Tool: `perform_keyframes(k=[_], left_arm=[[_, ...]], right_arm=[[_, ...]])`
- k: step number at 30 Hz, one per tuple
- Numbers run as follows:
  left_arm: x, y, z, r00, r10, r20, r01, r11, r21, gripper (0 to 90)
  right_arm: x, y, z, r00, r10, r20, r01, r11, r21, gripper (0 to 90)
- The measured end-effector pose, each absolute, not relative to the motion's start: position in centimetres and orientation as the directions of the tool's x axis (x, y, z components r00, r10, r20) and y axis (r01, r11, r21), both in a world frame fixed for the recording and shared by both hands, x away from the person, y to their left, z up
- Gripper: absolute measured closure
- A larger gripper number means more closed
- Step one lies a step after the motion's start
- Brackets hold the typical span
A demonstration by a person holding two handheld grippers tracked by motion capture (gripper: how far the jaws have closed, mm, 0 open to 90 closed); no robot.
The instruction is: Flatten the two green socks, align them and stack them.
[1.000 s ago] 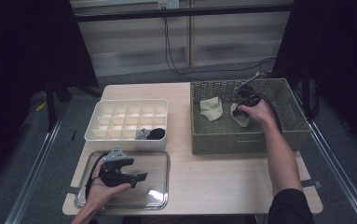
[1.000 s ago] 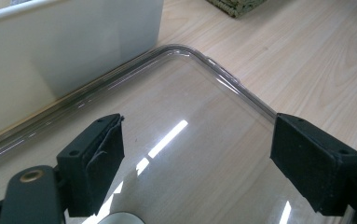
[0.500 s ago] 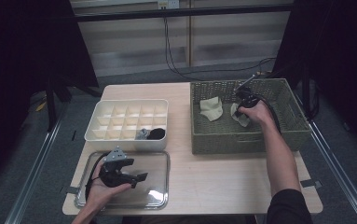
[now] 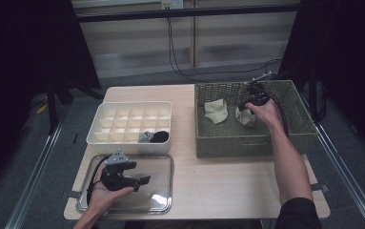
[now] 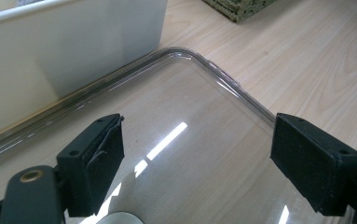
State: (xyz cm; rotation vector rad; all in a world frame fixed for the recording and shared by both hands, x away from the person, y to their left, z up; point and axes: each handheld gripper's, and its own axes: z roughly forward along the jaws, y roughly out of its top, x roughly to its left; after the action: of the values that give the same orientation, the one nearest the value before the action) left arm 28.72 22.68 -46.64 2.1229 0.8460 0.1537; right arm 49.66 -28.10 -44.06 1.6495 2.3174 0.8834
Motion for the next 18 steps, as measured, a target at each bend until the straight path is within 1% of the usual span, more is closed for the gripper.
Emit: perform_keyframes(k=[7, 10, 18], left_arm=[[28.9, 22.2, -46.3, 0.770, 0.615, -0.173, 0.508, -0.425, 0.749, 16.2], [29.1, 22.0, -46.3, 0.774, 0.603, -0.193, 0.512, -0.417, 0.751, 16.2], [28.9, 22.0, -46.2, 0.789, 0.587, -0.180, 0.490, -0.426, 0.760, 15.4]], right_arm=[[48.7, -28.7, -42.7, -0.394, 0.890, 0.231, 0.765, 0.178, 0.619, 88.0], [48.1, -28.6, -41.8, -0.410, 0.879, 0.244, 0.747, 0.170, 0.643, 88.0], [46.8, -28.2, -40.1, -0.443, 0.859, 0.256, 0.698, 0.152, 0.700, 87.9]])
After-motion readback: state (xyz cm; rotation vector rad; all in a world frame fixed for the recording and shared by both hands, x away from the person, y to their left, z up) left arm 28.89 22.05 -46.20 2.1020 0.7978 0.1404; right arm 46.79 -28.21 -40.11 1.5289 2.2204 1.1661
